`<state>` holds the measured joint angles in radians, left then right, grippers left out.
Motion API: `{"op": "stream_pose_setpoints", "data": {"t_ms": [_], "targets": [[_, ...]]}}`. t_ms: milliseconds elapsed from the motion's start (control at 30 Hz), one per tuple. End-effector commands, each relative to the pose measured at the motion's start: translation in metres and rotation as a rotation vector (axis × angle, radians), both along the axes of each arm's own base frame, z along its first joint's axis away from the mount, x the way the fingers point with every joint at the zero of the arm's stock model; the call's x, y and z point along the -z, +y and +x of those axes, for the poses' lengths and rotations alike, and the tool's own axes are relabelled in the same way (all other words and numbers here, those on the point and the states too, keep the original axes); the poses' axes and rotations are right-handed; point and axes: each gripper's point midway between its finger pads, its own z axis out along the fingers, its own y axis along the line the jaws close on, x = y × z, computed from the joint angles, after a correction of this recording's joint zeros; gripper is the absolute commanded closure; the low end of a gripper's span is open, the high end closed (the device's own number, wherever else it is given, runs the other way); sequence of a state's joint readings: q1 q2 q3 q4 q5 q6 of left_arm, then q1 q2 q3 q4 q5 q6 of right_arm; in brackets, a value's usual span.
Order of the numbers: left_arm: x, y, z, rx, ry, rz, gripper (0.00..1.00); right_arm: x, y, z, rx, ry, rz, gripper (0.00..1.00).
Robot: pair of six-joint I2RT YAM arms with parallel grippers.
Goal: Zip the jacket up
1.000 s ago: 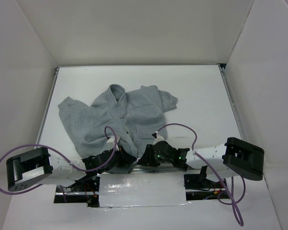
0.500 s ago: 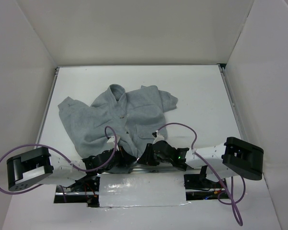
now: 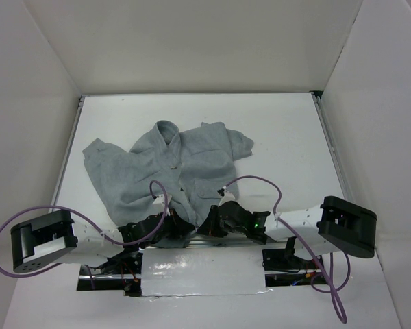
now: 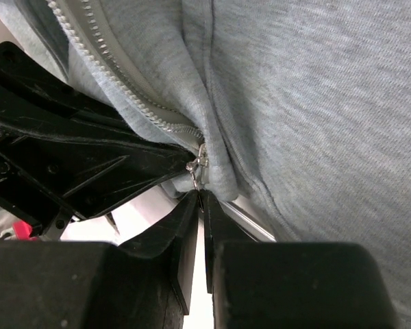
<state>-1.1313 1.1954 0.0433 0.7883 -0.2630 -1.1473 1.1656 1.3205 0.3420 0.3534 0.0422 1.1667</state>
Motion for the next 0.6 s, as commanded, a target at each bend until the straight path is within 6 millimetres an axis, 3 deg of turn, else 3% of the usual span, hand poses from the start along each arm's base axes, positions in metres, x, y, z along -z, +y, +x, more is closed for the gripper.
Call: {"op": "stream_pose_setpoints", "data": {"t_ms": [0,233,367,567], "targets": [[0.071,0.064,-0.035,0.04,0.077,0.209,1.0,-0.023,0.01,0.004,0.012,-0.026,0.063,0.86],[0.071,0.064,-0.035,0.042,0.078,0.211,1.0,-0.026,0.007,0.004,0.019,-0.014,0.041,0.92],[0.071,0.063,-0.035,0.042,0.077,0.209,1.0,-0.028,0.009,0.004,0.03,0.012,0.015,1.0],[0.072,0.063,-0.034,0.042,0.076,0.214,1.0,-0.037,0.018,0.004,0.018,0.033,0.025,1.0]]}}
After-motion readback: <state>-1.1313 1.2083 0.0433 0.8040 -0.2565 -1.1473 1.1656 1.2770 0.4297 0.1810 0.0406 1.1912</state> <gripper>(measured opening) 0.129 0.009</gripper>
